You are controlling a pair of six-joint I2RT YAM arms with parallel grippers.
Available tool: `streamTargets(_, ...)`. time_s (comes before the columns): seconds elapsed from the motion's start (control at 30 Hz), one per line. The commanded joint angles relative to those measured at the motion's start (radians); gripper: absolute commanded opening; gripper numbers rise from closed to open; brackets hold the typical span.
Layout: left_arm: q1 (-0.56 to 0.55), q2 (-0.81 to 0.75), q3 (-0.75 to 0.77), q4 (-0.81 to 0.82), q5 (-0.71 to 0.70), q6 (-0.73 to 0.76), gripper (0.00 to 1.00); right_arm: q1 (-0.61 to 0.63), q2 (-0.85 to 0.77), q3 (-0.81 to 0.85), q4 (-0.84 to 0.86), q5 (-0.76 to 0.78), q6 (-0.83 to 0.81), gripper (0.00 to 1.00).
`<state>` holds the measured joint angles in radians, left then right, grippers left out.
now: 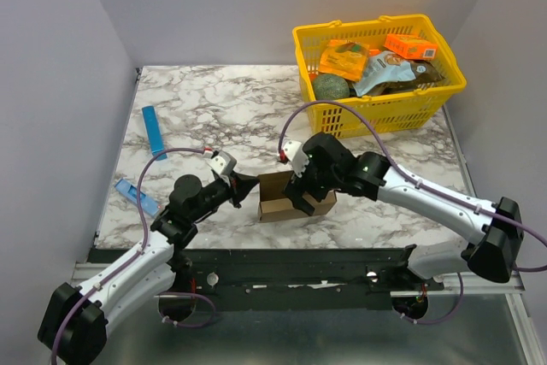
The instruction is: Fold the paper box
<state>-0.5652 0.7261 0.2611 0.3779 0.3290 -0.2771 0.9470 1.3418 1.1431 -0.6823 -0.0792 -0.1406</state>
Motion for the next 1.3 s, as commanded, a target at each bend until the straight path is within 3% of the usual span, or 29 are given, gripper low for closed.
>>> streamTargets(0.0,-0.005,0.002,-0.006,0.026,0.019,0.016,0.0,-0.002,-0.101,-0.043,0.118,0.073,-0.001,1.0)
streamTargets(0.13,-0.009,0.013,-0.002,0.023,0.022,0.013,0.0,0.018,-0.197,-0.112,0.151,0.064,-0.001,0.96)
streamTargets(0.3,-0.01,0.03,0.012,0.01,0.021,0.013,0.0,0.071,-0.191,-0.126,0.098,0.114,0.03,0.68)
streamTargets(0.53,-0.016,0.033,0.015,0.0,0.013,0.016,0.0,0.142,-0.144,-0.132,0.086,0.018,0.137,0.49)
streamTargets(0.7,-0.018,0.045,0.021,-0.013,-0.001,0.016,0.0,0.182,-0.121,-0.158,0.11,-0.065,0.18,0.43)
streamTargets(0.93,-0.019,0.058,0.024,-0.017,-0.01,0.019,0.0,0.2,-0.109,-0.184,0.119,-0.146,0.194,0.42)
streamTargets(1.27,-0.033,0.061,0.023,-0.007,0.036,0.022,0.0,0.199,-0.013,-0.145,0.132,0.073,0.237,0.41)
